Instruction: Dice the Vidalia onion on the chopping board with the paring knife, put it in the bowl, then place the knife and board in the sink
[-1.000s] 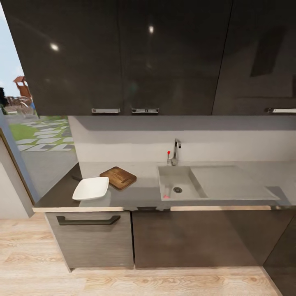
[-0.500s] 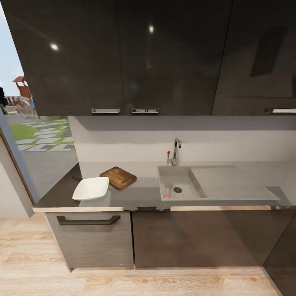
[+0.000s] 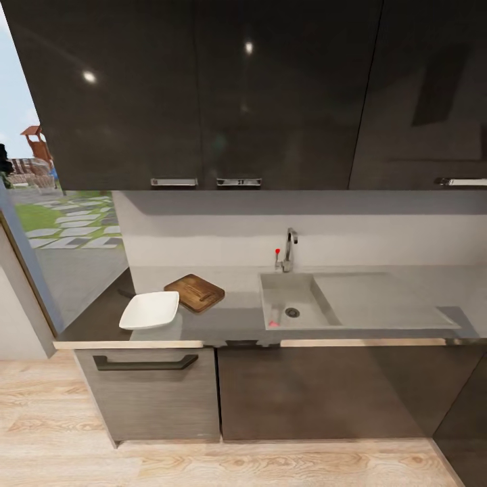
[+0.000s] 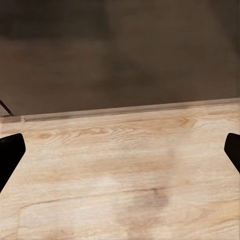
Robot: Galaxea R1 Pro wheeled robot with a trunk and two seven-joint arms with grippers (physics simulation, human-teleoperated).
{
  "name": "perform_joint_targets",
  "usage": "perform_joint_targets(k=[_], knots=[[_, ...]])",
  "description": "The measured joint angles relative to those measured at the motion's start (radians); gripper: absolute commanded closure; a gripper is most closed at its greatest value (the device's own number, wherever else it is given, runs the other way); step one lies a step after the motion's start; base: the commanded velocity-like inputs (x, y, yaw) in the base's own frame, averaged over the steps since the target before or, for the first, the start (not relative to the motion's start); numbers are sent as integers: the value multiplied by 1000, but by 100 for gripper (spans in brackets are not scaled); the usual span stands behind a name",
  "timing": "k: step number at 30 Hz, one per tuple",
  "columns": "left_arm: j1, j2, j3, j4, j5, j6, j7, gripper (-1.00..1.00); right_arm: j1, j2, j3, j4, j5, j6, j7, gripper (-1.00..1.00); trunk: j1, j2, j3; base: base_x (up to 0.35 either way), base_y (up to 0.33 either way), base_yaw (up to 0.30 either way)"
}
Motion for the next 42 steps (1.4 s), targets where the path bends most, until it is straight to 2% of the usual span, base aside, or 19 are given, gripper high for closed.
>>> perform_joint_targets(k=[24, 36, 42], knots=[[0, 0, -1, -4, 0, 0, -1, -100, 0, 0, 0, 0, 0, 0, 0, -100, 0, 0, 0, 0, 4, 0], [0, 0, -1, -2, 1, 0, -3, -100, 0, 0, 0, 0, 0, 0, 0, -100, 0, 0, 0, 0, 261, -51], [0, 0, -1, -4, 0, 0, -3, -100, 0, 0, 0, 0, 0, -1, 0, -100, 0, 0, 0, 0, 75, -14]])
